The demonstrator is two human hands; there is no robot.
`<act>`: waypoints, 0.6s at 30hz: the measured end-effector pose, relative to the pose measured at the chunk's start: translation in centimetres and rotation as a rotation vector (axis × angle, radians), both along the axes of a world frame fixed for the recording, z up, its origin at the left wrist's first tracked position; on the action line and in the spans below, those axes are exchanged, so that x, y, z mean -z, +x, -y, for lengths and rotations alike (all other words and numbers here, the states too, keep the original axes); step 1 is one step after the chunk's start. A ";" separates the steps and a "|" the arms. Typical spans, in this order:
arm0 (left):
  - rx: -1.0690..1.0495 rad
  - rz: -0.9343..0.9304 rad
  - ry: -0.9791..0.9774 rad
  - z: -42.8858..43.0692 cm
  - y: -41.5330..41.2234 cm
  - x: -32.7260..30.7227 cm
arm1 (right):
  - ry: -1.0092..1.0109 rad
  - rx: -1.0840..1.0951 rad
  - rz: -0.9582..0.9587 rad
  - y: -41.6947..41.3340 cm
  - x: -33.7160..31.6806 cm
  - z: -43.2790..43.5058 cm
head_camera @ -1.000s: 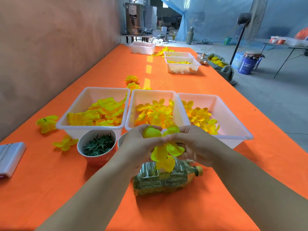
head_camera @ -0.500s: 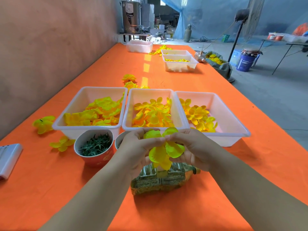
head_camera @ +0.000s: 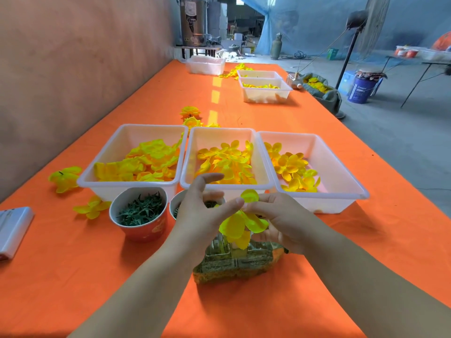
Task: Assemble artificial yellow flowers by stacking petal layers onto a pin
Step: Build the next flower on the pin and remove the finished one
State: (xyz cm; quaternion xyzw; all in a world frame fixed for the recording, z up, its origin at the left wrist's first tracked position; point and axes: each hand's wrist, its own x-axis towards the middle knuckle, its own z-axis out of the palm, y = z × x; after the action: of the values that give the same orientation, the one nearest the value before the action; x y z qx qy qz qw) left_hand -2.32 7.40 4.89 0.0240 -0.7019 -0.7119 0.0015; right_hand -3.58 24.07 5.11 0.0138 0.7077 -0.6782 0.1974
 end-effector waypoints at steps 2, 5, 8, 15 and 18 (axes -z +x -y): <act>-0.035 -0.237 -0.220 0.0 0.2 0.5 | 0.124 0.014 -0.059 -0.1 0.4 -0.1; -0.038 -0.437 -0.408 -0.1 0.2 1.5 | 0.342 -0.010 -0.164 0.0 0.6 0.0; 0.017 -0.528 -0.352 0.2 0.0 2.1 | 0.367 -0.013 -0.189 0.0 0.8 0.0; 0.007 -0.443 -0.204 -0.6 -0.3 4.4 | 0.200 -0.083 -0.011 -0.1 1.7 -0.3; -0.006 -0.466 -0.198 -0.6 -0.3 5.0 | 0.120 -0.093 0.065 -0.2 1.8 -0.2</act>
State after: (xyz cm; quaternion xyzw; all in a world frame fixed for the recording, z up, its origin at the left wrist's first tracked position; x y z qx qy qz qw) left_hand -2.66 8.00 -0.16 -0.1387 -0.7488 -0.6261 0.1677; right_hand -3.81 24.25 3.27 0.0146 0.7401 -0.6240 0.2503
